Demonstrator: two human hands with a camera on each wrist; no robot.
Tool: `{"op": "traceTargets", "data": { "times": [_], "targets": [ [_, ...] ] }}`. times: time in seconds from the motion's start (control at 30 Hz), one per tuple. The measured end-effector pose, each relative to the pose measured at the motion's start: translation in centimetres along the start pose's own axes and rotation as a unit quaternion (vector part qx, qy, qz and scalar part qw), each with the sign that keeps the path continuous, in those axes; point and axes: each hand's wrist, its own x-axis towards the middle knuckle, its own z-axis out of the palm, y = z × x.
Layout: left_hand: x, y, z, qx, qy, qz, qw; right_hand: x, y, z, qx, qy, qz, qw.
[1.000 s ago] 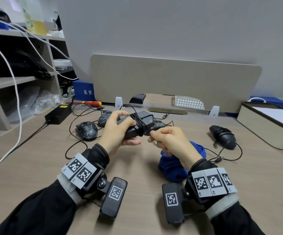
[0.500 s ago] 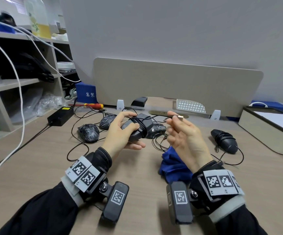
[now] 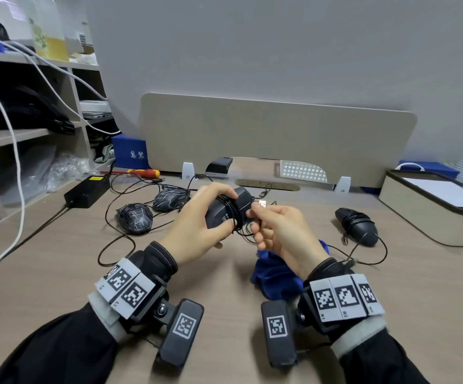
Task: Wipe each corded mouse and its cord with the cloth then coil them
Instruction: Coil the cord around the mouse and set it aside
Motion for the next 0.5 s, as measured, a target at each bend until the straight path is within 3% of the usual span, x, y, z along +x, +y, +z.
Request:
{"op": "traceTargets", "data": {
  "times": [0.2, 0.5],
  "targets": [
    [-0.06, -0.52, -0.18, 0.106, -0.038, 0.06, 0.992, -0.03, 0.0, 0.1, -0.002, 0.017, 0.006, 1.0],
    [-0.32, -0.01, -0.03, 0.047, -0.058, 0.001, 0.997, 0.01, -0.22, 0.01, 0.081, -0.005, 0.046, 0.996]
  ]
}}
